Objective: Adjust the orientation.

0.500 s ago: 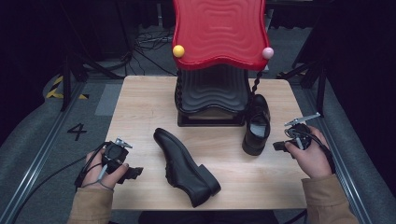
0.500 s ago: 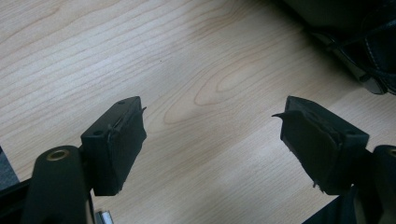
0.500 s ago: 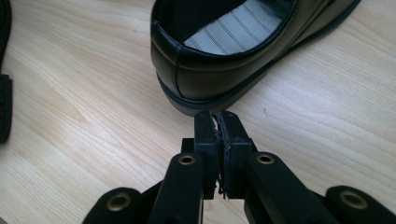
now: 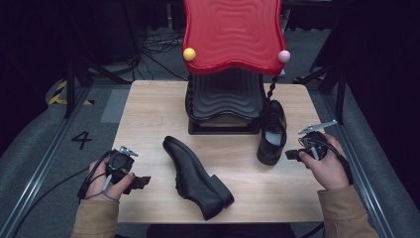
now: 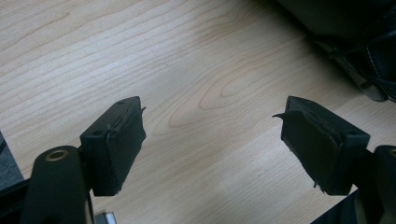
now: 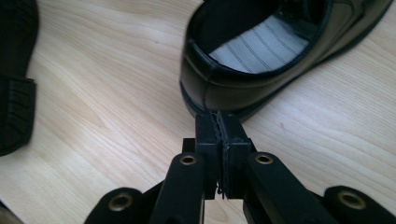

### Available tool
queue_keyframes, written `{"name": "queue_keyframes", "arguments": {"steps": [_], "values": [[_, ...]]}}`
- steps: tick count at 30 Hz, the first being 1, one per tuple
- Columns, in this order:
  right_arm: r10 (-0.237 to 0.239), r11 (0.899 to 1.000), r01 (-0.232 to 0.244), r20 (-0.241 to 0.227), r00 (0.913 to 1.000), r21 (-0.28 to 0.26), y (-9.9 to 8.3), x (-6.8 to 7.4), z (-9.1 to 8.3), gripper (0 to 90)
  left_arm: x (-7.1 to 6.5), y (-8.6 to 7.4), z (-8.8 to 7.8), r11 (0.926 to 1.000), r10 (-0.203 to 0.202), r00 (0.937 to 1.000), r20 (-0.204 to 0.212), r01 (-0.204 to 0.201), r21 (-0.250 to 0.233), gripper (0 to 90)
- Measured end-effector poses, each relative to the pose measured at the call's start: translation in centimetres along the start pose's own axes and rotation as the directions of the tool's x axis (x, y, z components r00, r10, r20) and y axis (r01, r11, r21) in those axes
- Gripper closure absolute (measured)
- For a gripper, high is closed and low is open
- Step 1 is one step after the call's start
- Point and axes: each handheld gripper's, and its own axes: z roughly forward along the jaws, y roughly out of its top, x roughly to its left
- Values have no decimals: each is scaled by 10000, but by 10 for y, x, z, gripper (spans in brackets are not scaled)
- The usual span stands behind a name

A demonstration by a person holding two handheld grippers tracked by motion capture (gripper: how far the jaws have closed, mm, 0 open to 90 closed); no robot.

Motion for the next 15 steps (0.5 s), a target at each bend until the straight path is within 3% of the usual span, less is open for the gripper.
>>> {"name": "queue_keyframes", "arguments": {"steps": [2, 3, 5, 7, 11, 14, 15], "values": [[-36, 9999, 34, -200, 9998, -105, 1, 3, 0, 888, 0, 0, 0, 10000, -5, 10000, -1, 5, -7, 221], [-286, 9984, 230, -1076, 9938, -525, 5, 14, -1, 892, -1, 1, 1, 10000, 29, 10000, 76, -29, 30, 221], [-447, 9974, 368, -1299, 9905, -622, 8, 19, -1, 893, -1, 1, 1, 10000, 51, 10000, 67, -51, 38, 221], [-1038, 9924, 929, -1444, 9841, -803, 16, 37, -1, 895, -2, 1, 1, 10000, 60, 10000, 71, -61, 66, 221], [-1675, 9840, 1542, -1690, 9713, -892, 25, 59, -2, 895, -2, 1, 0, 10000, 52, 9999, 94, -53, 41, 221], [-2017, 9780, 1858, -2008, 9587, -952, 30, 75, 0, 897, -1, 0, 1, 9999, 60, 9998, 177, -62, 96, 221], [-2017, 9780, 1858, -2008, 9587, -952, 30, 75, 0, 897, -1, 0, 1, 9999, 60, 9998, 177, -62, 96, 222]]}}
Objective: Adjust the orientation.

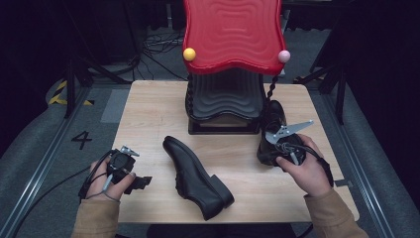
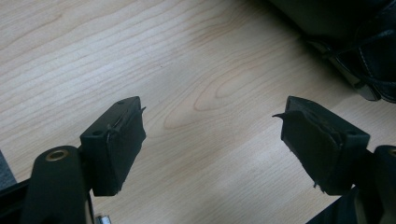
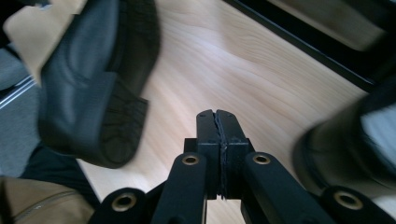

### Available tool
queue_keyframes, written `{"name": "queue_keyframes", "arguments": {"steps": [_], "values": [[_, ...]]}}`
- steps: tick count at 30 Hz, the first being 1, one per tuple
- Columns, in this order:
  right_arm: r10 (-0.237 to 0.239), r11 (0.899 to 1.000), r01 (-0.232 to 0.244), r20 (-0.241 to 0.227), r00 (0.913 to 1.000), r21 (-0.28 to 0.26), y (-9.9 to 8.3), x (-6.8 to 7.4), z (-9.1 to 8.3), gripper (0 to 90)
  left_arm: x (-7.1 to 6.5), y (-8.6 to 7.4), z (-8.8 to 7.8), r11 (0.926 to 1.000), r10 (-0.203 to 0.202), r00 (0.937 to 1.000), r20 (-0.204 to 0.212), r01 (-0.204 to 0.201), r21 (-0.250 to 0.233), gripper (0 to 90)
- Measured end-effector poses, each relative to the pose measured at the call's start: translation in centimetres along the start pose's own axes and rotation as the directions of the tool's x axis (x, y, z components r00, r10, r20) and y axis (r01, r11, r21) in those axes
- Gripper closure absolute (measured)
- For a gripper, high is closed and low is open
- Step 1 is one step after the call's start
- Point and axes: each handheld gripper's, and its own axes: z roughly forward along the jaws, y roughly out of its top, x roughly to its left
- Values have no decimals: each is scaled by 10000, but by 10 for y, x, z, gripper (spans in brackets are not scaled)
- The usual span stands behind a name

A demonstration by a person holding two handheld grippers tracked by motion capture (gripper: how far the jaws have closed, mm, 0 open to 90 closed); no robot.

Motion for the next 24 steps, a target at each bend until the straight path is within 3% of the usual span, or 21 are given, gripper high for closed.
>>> {"name": "queue_keyframes", "arguments": {"steps": [10, 24], "values": [[-729, 9965, 759, -798, 9941, 352, 24, 26, 21, 897, 0, 0, 2, 9999, 110, 9999, 89, -111, 130, 223], [-1240, 9833, 1432, -1633, 9788, 1121, 40, 52, 50, 897, -1, 0, 2, 9998, 148, 9998, 126, -150, 159, 226]]}}
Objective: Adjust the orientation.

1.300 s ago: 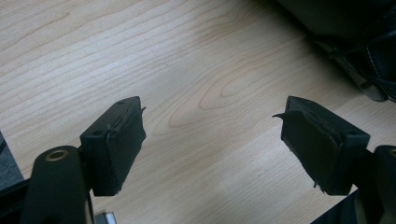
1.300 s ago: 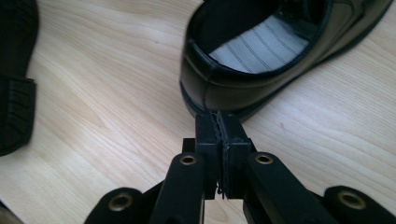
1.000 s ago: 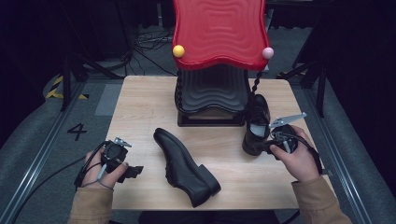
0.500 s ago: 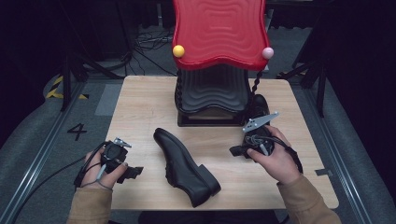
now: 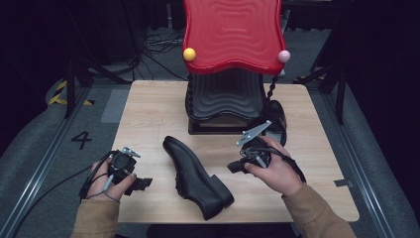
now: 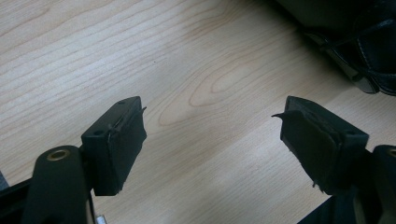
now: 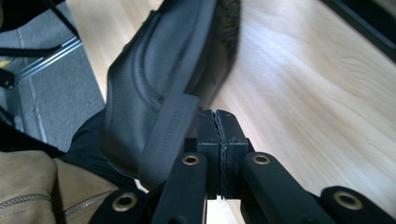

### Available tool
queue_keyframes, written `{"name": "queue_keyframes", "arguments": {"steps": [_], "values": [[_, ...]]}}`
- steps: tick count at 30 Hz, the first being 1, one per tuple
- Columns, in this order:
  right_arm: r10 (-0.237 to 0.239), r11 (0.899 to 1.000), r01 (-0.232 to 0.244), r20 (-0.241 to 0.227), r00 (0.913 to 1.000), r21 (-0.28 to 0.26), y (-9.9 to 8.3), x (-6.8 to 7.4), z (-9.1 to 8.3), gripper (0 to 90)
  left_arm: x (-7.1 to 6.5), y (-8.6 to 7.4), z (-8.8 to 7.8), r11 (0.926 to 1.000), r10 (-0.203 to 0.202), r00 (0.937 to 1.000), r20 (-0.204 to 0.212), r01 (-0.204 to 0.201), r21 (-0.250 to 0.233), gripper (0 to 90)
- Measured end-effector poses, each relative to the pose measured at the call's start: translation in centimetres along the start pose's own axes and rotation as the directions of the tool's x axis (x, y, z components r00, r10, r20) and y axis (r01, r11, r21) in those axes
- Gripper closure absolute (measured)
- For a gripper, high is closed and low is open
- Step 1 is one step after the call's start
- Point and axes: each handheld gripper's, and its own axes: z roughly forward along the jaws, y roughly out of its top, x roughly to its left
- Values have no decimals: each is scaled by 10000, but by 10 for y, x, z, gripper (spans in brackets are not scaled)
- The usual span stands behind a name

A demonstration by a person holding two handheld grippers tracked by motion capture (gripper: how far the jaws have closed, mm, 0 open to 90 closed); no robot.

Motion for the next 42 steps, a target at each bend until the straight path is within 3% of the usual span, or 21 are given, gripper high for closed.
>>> {"name": "queue_keyframes", "arguments": {"steps": [8, 14, 17, 26, 35, 42], "values": [[-615, 9950, 637, -304, 9976, 767, 9, 20, 32, 898, 1, 0, -1, 10000, 11, 10000, 40, -11, -24, 225], [-766, 9914, 812, -481, 9959, 1022, 10, 24, 43, 898, 1, -1, -1, 10000, 15, 10000, -5, -15, -62, 225], [-837, 9887, 875, -357, 9958, 1217, 9, 25, 47, 899, 1, 0, -1, 10000, 7, 10000, 51, -7, -31, 225], [-1022, 9859, 1043, -232, 9945, 1307, 10, 26, 47, 900, 0, 0, 0, 10000, 57, 10000, 2, -57, -11, 226], [-798, 9883, 819, -211, 9966, 1285, 8, 19, 44, 900, 1, 0, 0, 10000, 13, 10000, 18, -13, -9, 225], [-692, 9900, 660, 212, 9974, 1247, 5, 13, 40, 900, -1, 0, 2, 10000, 31, 10000, 53, -31, 30, 225]]}}
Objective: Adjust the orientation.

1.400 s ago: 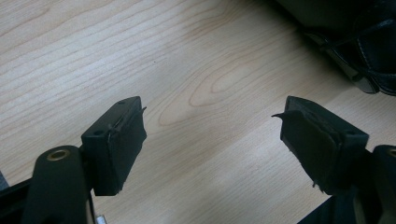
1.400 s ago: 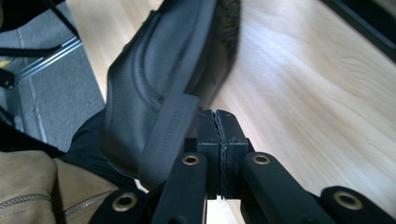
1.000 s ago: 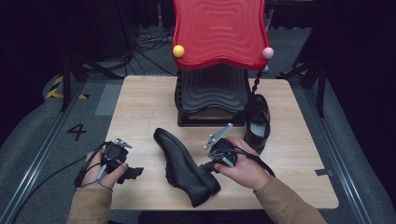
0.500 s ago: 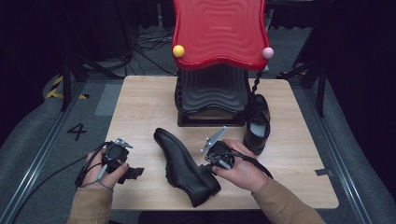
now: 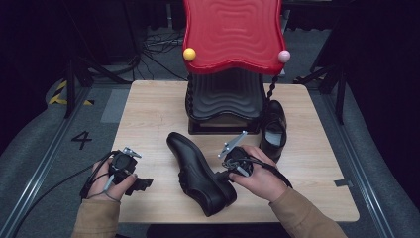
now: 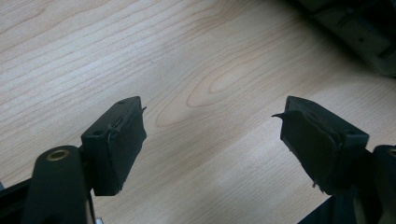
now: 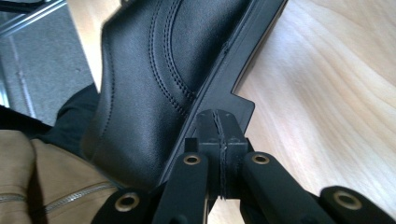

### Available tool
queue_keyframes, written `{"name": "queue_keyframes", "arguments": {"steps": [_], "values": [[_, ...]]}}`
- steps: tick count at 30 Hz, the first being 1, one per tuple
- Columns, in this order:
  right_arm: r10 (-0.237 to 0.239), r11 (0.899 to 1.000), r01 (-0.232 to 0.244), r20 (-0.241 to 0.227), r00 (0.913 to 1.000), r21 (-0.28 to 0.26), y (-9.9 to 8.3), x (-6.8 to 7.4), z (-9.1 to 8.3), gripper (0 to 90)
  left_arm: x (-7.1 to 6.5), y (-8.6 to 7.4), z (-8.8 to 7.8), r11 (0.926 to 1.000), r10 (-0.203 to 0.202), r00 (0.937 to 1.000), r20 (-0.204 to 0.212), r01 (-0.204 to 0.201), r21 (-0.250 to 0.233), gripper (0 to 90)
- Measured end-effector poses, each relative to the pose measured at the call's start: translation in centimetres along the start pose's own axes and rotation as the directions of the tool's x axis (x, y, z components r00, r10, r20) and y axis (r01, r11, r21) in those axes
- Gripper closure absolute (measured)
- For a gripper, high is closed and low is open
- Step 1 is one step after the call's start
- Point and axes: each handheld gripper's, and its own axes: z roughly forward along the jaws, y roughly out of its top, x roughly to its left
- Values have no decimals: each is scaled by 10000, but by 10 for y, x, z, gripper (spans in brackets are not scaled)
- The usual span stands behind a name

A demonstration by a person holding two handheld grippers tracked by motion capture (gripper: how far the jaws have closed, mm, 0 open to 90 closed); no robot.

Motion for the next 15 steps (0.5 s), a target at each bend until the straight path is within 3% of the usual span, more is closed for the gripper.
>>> {"name": "queue_keyframes", "arguments": {"steps": [8, 15], "values": [[263, 9996, -266, 611, 9978, 45, -6, -12, -3, 900, 0, 0, 1, 10000, -37, 10000, -14, 37, 11, 225], [553, 9983, -566, 858, 9948, 124, -11, -23, -2, 900, 0, 0, 2, 10000, 12, 10000, -31, -12, 48, 225]]}}
